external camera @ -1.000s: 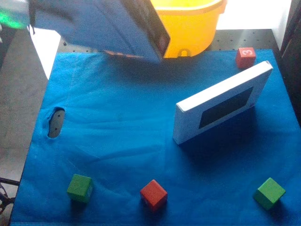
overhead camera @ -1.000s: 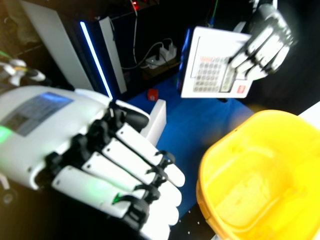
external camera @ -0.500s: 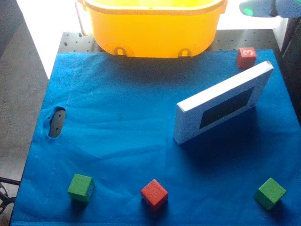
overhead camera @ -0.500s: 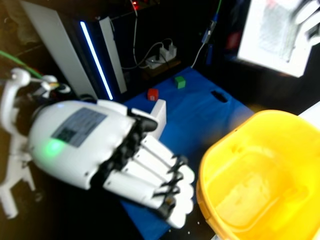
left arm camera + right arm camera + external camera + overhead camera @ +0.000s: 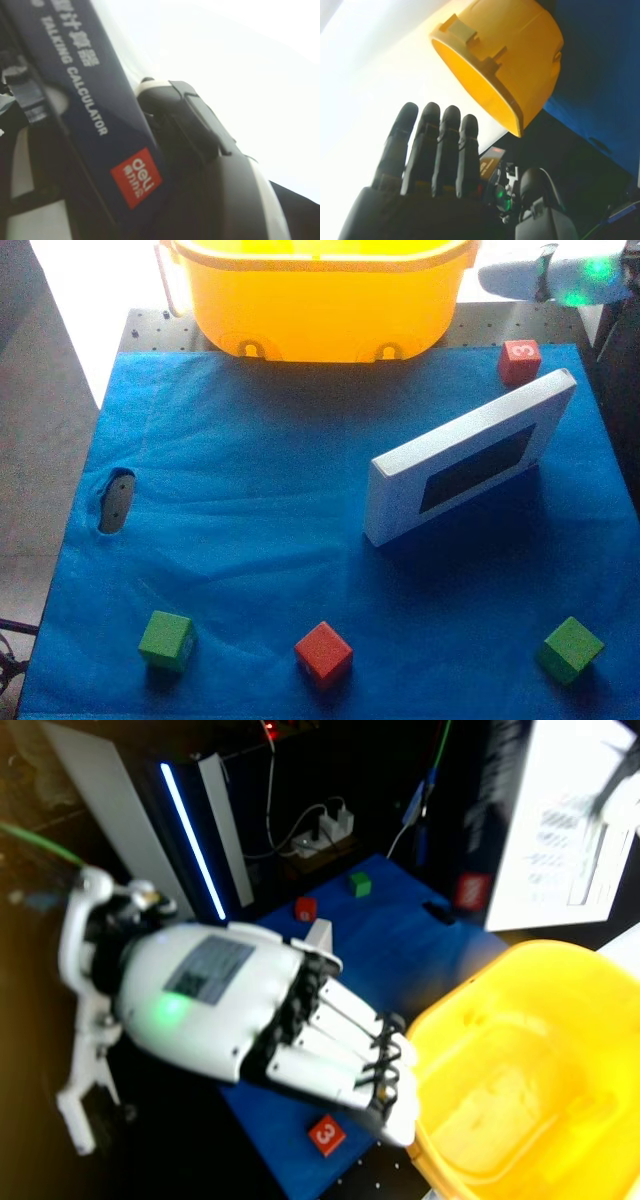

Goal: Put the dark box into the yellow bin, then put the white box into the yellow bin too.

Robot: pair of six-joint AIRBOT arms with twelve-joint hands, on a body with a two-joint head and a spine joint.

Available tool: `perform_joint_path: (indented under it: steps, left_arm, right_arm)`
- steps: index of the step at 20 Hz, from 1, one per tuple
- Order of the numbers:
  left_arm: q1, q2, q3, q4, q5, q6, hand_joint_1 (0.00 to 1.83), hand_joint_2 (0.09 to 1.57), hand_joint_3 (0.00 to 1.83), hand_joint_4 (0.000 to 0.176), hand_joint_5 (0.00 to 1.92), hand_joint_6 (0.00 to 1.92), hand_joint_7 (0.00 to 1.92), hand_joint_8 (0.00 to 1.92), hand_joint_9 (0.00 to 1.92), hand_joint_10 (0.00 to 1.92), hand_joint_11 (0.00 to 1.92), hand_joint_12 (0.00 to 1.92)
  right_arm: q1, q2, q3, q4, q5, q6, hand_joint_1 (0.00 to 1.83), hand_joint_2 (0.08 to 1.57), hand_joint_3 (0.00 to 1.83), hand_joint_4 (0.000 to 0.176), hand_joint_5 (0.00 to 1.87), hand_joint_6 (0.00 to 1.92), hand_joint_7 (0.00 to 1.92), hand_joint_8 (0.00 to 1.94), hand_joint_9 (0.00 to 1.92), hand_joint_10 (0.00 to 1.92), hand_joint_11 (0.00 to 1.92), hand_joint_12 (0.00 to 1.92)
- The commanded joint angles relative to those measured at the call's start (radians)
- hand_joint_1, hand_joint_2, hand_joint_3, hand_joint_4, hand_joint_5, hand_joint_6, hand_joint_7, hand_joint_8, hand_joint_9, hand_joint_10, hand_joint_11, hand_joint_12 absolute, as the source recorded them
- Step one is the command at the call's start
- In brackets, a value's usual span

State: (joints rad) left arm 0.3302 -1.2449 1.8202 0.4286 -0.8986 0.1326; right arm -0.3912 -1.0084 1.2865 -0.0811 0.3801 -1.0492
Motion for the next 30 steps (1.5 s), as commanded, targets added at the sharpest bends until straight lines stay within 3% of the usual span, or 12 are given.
perform_joint_path:
  steps: [1,4,5,6,10,11,12,14,16,19,29,30]
  left_arm:
    - [-0.012,-0.001,0.008,-0.062,-0.092,-0.007,1.27,0.99,0.00,0.000,1.29,0.36,1.21,0.78,1.11,1.20,0.96,1.46]
    - [-0.026,-0.027,0.043,-0.063,-0.090,-0.007,1.40,0.98,0.00,0.000,1.24,0.41,1.44,0.07,1.20,0.91,0.94,1.12]
    - [-0.033,-0.035,0.052,-0.063,-0.088,-0.007,1.41,0.98,0.00,0.000,1.22,0.45,1.46,0.04,1.24,0.77,0.92,0.97]
    - [-0.038,-0.044,0.064,-0.064,-0.087,-0.006,1.32,0.99,0.00,0.000,1.34,0.19,1.27,0.63,1.13,1.13,0.88,1.47]
    - [-0.066,-0.090,0.125,-0.077,-0.082,-0.002,1.40,0.99,0.00,0.000,1.32,0.32,1.38,0.13,1.18,0.89,0.83,1.16]
    - [-0.072,-0.095,0.130,-0.077,-0.082,-0.002,1.30,1.00,0.00,0.000,1.39,0.17,1.20,0.66,1.09,0.83,0.78,1.36]
    - [-0.078,-0.098,0.132,-0.077,-0.082,-0.002,1.29,1.04,0.00,0.000,1.39,0.06,1.03,1.09,0.92,1.26,0.71,1.74]
    - [-0.080,-0.100,0.133,-0.078,-0.081,-0.002,1.28,1.06,0.00,0.000,1.41,0.02,0.97,1.20,0.86,1.30,0.72,1.73]
    - [-0.072,-0.105,0.137,-0.078,-0.075,-0.002,1.28,1.00,0.00,0.000,1.48,0.03,1.15,0.76,1.01,0.78,0.77,1.26]
    - [-0.058,-0.113,0.150,-0.088,-0.067,-0.003,1.40,1.00,0.00,0.000,1.30,0.40,1.26,0.40,1.13,0.84,0.91,0.93]
    - [-0.048,-0.143,0.184,-0.082,-0.043,-0.003,1.39,1.04,0.01,0.000,1.19,0.71,1.10,0.62,1.01,1.00,0.89,0.83]
    - [-0.047,-0.149,0.191,-0.082,-0.042,-0.003,1.36,0.92,0.00,0.000,0.88,0.25,0.80,0.21,0.82,0.38,0.78,0.56]
  right_arm:
    - [0.016,-0.006,0.002,0.009,0.154,0.001,0.00,1.13,0.00,0.000,0.49,0.00,0.48,0.00,0.40,0.00,0.00,0.86]
    - [0.016,-0.010,0.001,0.009,0.154,0.001,0.00,1.13,0.00,0.000,0.54,0.01,0.53,0.01,0.43,0.01,0.00,0.81]
    - [0.016,-0.012,0.001,0.009,0.154,0.001,0.00,1.13,0.00,0.000,0.53,0.00,0.54,0.01,0.45,0.01,0.00,0.84]
    - [0.016,-0.015,0.002,0.009,0.154,0.001,0.00,1.12,0.00,0.000,0.52,0.00,0.54,0.01,0.46,0.01,0.00,0.85]
    - [0.008,-0.029,0.002,0.009,0.175,0.001,0.00,1.14,0.00,0.000,0.48,0.00,0.51,0.00,0.41,0.00,0.00,0.78]
    - [0.005,-0.032,0.002,0.009,0.199,0.001,0.00,1.14,0.00,0.000,0.48,0.00,0.52,0.00,0.42,0.00,0.00,0.84]
    - [0.003,-0.031,-0.001,0.009,0.206,0.001,0.00,1.14,0.00,0.000,0.48,0.00,0.51,0.00,0.41,0.00,0.00,0.82]
    - [0.003,-0.020,-0.011,0.009,0.222,0.001,0.00,1.14,0.00,0.000,0.47,0.00,0.50,0.00,0.41,0.00,0.00,0.85]
    - [0.005,-0.010,-0.014,0.010,0.228,0.001,0.00,1.15,0.00,0.000,0.33,0.00,0.40,0.00,0.40,0.00,0.00,0.71]
    - [0.016,-0.004,-0.018,0.053,0.336,0.001,0.00,1.12,0.00,0.000,0.19,0.00,0.28,0.00,0.34,0.00,0.00,0.62]
    - [0.083,0.042,-0.036,0.052,0.343,0.001,0.00,1.13,0.00,0.000,0.26,0.01,0.37,0.00,0.30,0.00,0.00,0.59]
    - [0.085,0.045,-0.040,0.052,0.343,0.001,0.00,1.14,0.01,0.000,0.26,0.01,0.37,0.00,0.29,0.00,0.00,0.58]
